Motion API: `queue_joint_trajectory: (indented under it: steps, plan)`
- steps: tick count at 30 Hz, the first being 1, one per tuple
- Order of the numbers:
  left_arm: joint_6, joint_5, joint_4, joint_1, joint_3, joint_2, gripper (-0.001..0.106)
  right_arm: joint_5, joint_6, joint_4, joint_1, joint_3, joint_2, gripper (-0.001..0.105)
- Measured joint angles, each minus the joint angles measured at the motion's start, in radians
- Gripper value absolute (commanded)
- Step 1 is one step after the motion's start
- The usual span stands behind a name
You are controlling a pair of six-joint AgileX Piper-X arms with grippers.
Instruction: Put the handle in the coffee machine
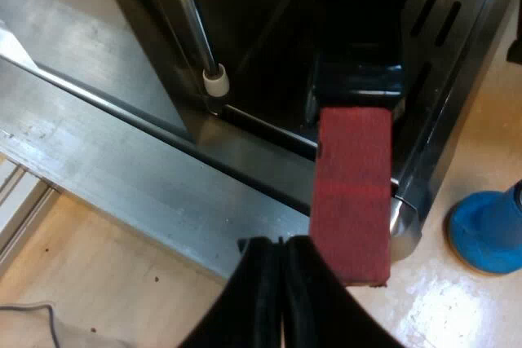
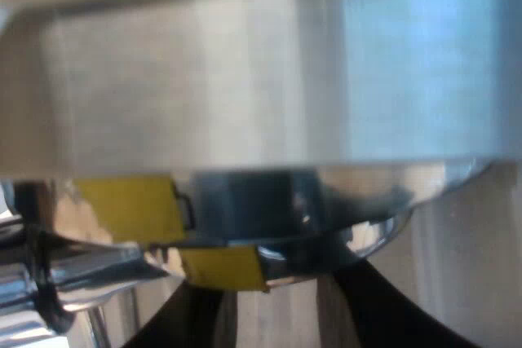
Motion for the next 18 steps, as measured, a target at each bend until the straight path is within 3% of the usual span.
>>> queue_joint_trajectory:
  steps: [6, 10, 18]
  plan:
    - [-0.027, -0.006, -0.087, 0.0, 0.0, 0.0, 0.001, 0.0, 0.0, -0.001, 0.0, 0.0, 0.0, 0.027]
    - [-0.083, -0.006, -0.149, 0.0, 0.0, 0.037, 0.001, 0.0, 0.0, -0.001, 0.0, 0.0, 0.0, 0.027]
    - [-0.083, 0.001, -0.131, 0.0, 0.0, 0.092, 0.001, 0.0, 0.0, -0.001, 0.0, 0.0, 0.0, 0.027]
